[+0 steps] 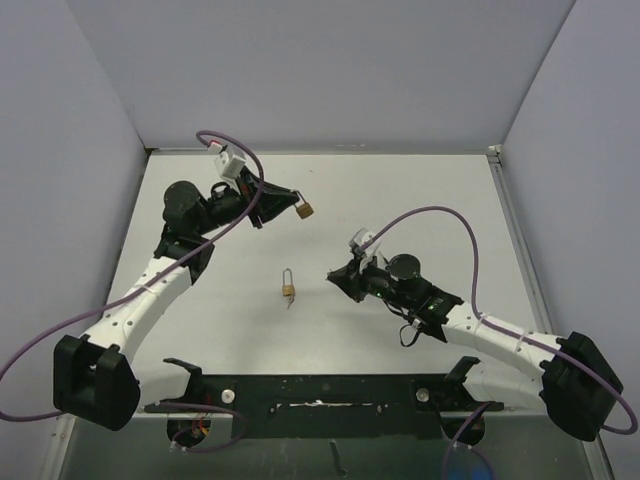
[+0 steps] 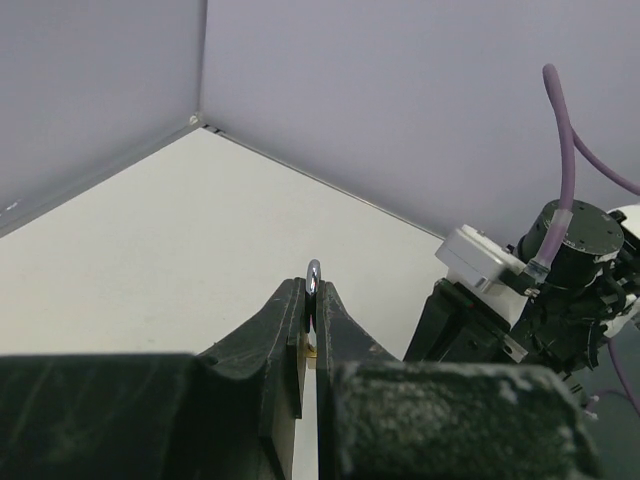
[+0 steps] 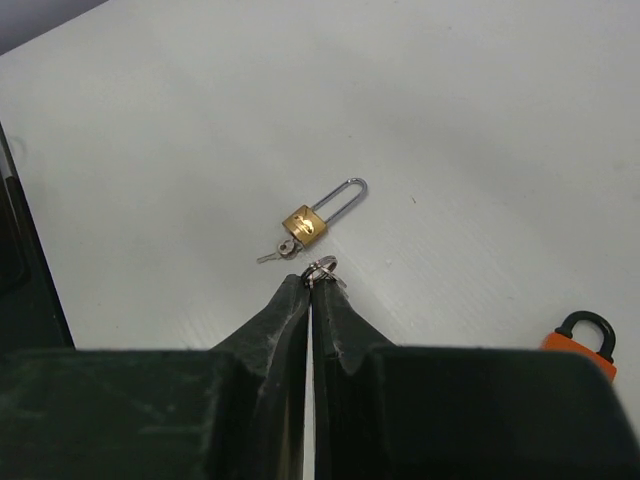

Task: Lock with the key
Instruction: Place the lock at the center of the board.

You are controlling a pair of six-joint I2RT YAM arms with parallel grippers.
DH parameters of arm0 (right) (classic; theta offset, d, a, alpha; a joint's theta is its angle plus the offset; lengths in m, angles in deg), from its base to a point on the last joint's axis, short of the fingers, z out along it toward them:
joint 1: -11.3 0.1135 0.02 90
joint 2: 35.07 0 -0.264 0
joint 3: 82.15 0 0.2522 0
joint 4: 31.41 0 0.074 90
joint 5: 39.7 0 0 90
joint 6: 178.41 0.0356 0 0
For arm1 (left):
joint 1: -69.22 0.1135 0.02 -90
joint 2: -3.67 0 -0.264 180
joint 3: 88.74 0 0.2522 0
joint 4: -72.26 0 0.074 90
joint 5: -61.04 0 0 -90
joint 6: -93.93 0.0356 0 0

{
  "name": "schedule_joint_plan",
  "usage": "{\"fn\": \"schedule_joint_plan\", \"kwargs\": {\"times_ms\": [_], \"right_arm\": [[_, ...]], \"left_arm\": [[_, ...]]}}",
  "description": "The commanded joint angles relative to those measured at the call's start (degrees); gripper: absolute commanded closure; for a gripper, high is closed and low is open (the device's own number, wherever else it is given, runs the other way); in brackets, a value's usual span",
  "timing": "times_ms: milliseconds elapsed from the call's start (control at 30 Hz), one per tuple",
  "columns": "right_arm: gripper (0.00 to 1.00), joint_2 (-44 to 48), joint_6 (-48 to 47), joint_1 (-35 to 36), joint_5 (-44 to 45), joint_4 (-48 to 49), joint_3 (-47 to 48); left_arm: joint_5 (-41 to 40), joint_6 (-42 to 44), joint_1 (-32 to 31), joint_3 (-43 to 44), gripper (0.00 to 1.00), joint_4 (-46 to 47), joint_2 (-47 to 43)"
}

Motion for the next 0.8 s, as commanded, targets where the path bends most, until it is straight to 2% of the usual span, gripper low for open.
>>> {"fn": "schedule_joint_plan", "kwargs": {"times_ms": [0, 300, 467, 633, 767], "right_arm": [[1.00, 2.3, -1.0, 0.4, 4.4, 0.2, 0.9], [1.00, -3.2, -2.2, 0.2, 13.4, -4.7, 7.5], [1.00, -10.4, -1.2, -0.4, 15.5, -3.7, 10.9], [1.00, -17.6, 1.0, -3.5, 14.8, -3.3, 14.3], [1.00, -21.6, 3.6, -7.6, 10.6, -1.1, 14.7]], "left_arm": [[2.7, -1.5, 0.1, 2.1, 1.00, 2.8, 3.1], [4.3, -1.6, -0.7, -4.3, 1.00, 1.8, 15.7], [2.3, 0.1, -1.3, -3.0, 1.00, 0.1, 23.3], [2.3, -0.3, -1.3, -0.5, 1.00, 1.7, 32.2], [1.9, -0.3, -1.3, 1.7, 1.00, 2.9, 38.1]]}}
